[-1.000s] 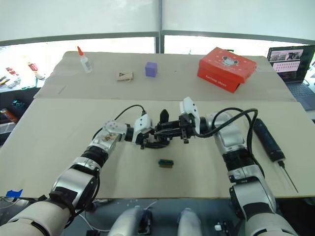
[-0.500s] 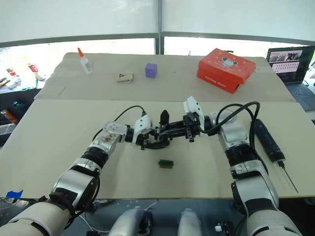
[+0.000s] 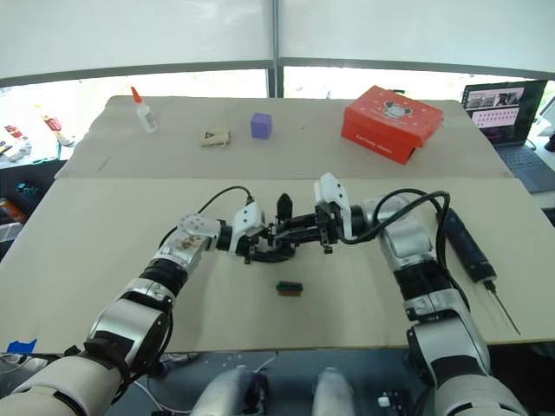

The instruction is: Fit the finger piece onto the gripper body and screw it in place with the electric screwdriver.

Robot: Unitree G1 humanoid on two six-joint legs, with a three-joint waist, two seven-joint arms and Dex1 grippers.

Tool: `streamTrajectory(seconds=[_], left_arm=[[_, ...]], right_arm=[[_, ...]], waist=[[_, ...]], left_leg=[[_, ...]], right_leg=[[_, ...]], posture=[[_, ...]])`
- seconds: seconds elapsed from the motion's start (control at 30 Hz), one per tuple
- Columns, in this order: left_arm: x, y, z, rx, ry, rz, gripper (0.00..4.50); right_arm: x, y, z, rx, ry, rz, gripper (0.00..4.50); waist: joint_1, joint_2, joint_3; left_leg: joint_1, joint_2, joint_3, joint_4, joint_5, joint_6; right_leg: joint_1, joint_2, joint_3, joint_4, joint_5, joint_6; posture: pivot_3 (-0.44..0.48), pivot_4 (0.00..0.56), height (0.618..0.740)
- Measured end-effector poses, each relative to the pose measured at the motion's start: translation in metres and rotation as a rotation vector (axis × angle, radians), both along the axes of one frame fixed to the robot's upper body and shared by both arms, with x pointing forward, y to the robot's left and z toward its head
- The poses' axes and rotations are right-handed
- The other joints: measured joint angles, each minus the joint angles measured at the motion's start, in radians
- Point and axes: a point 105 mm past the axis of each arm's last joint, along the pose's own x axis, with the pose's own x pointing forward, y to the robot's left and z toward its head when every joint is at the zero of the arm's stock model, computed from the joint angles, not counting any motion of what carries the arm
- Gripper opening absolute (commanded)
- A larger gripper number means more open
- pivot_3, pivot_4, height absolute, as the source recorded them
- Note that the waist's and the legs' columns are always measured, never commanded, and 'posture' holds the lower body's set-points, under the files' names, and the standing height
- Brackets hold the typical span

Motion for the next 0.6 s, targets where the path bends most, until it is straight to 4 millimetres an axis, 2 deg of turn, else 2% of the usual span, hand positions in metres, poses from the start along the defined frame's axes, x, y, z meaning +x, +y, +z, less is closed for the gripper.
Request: streamTrajectory(seconds=[0.1,0.3,0.6], left_arm=[[-0.0003,-0.0010,-0.0002,-0.001,0.000,-0.002,2.29],[-0.0015,-0.0048,-0.0014,-0.006,0.001,-0.006,2.29],[-0.0013,-0.0055,-0.0017,-0.007,0.004,-0.003,2.29]], right_arm=[[0.0011,0.0011,0.0000,-0.055,0.072,-0.013,0.33],[-0.0019,0.0008,0.0033,-0.135,0.095,-0.026,0.33],[-0.0058,0.0038,0.0040,-0.161,0.062,-0.078,0.33]], waist=[[0.000,0.001,0.000],[0.009,0.000,-0.003],[0.009,-0.001,-0.003]], left_leg=[[0.000,0.000,0.000,0.000,0.000,0.000],[0.000,-0.001,-0.001,0.000,-0.004,0.002],[0.000,-0.002,0.000,0.000,-0.004,0.002]], right_leg=[[0.000,-0.001,0.000,0.000,0.000,0.000],[0.000,-0.004,-0.002,-0.002,0.000,0.000],[0.000,-0.004,-0.003,-0.002,0.000,0.000]], posture=[[0.000,0.150,0.740],[0.000,0.150,0.740],[0.000,0.150,0.740]])
